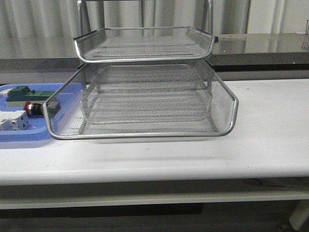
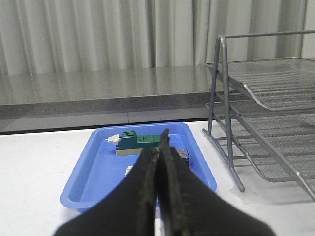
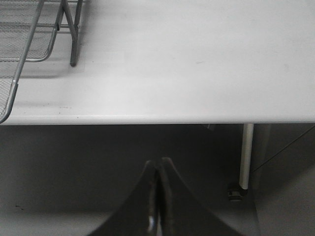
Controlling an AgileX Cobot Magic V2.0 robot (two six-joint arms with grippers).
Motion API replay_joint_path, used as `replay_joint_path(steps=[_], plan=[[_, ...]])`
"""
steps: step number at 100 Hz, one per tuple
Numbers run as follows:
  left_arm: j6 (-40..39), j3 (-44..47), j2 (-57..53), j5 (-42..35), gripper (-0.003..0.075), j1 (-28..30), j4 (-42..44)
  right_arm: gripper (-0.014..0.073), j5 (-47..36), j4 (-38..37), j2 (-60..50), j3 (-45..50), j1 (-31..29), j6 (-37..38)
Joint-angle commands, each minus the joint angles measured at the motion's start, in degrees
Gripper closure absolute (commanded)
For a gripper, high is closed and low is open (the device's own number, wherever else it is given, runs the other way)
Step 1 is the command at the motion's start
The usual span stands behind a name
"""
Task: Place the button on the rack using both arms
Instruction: 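Move the left gripper above the red push button in the blue tray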
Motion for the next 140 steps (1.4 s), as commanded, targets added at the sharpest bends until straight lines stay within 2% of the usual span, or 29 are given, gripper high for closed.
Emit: replay_joint_path(steps=[1, 52, 72, 99, 120, 132, 140], plan=[[-0.62, 1.87, -1.79, -4.24, 0.0741, -0.31, -0.14, 0.066, -3.17, -1.74, 0.3, -1.95, -0.29, -0.01], [-0.62, 1.74, -1.79, -4.24, 0.0741, -0.31, -0.14, 0.066, -3.17, -1.74, 0.3, -1.95, -0.29, -0.01], [-0.62, -2.01, -1.74, -2.39, 0.0741, -0.31, -0.83, 0.066, -3.17, -1.74, 0.3, -1.95, -0.29, -0.01], [-0.62, -17.46, 7.79, 8.82, 0.0741, -0.31, -1.46, 0.066, -3.17, -1.74, 0.3, -1.95, -0.29, -0.01], [-0.62, -32.33, 25.59, 16.72, 0.0741, -0.31, -1.22, 0.066, -3.17, -1.74, 0.3, -1.95, -0.29, -0.01], [-0.62, -40.38, 36.94, 20.47, 0.0741, -0.31, 2.9, 0.066, -3.17, -1.74, 0.3, -1.95, -0.29, -0.01], [-0.62, -46.8, 44.59, 26.05, 0.0741, -0.31, 4.5, 0.066, -3.17, -1.74, 0.3, -1.95, -0.29, -0.01]])
